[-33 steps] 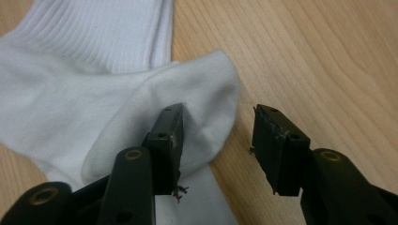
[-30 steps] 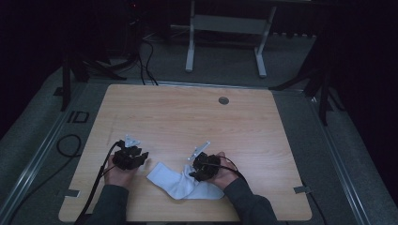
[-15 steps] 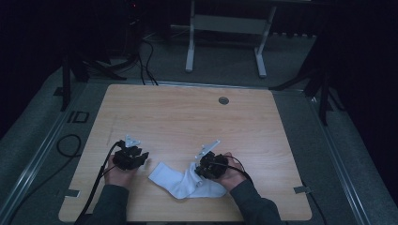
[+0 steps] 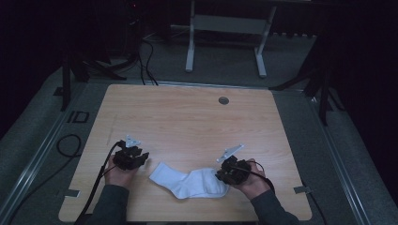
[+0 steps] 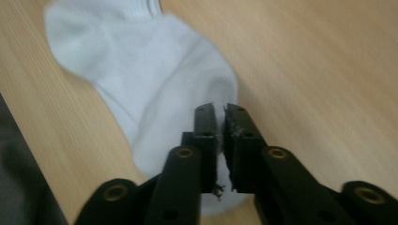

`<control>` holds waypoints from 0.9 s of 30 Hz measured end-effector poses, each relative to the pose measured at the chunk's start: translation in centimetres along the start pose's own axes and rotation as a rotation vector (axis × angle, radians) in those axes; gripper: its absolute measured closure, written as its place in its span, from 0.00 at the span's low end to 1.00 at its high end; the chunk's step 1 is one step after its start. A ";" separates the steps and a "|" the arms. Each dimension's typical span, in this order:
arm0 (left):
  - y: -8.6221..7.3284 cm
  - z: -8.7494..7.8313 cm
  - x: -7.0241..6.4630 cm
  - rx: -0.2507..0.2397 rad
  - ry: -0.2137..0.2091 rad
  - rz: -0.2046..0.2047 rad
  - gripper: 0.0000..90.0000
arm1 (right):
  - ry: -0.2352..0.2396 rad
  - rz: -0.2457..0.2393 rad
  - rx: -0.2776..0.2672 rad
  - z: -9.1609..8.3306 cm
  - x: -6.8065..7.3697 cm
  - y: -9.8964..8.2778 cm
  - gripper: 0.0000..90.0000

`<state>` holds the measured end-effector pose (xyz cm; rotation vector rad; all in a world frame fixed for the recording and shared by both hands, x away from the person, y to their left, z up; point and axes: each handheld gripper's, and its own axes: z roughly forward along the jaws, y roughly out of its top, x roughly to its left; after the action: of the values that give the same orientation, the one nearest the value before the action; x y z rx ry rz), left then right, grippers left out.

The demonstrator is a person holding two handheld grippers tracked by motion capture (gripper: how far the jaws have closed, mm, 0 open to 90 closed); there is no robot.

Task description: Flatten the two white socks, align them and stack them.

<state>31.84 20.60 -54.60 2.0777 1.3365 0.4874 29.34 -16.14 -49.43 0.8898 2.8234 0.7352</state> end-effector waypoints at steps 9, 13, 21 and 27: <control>0.0 0.1 -0.1 0.003 -0.002 0.004 0.71 | -0.018 0.070 0.041 1.2 -0.9 -1.9 0.76; 0.0 0.0 0.0 0.000 -0.001 0.002 0.71 | -0.007 0.070 0.051 2.3 -0.7 -1.8 0.96; 0.0 0.0 0.0 -0.001 0.001 -0.002 0.71 | -0.032 0.108 -0.031 -1.0 -1.4 -2.0 0.96; 0.0 0.1 0.0 0.003 0.000 0.004 0.71 | -0.010 0.164 0.069 -0.2 -2.9 -3.6 0.92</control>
<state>31.88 20.58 -54.66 2.0833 1.3340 0.4876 29.82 -20.39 -51.14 1.1444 2.8073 0.6517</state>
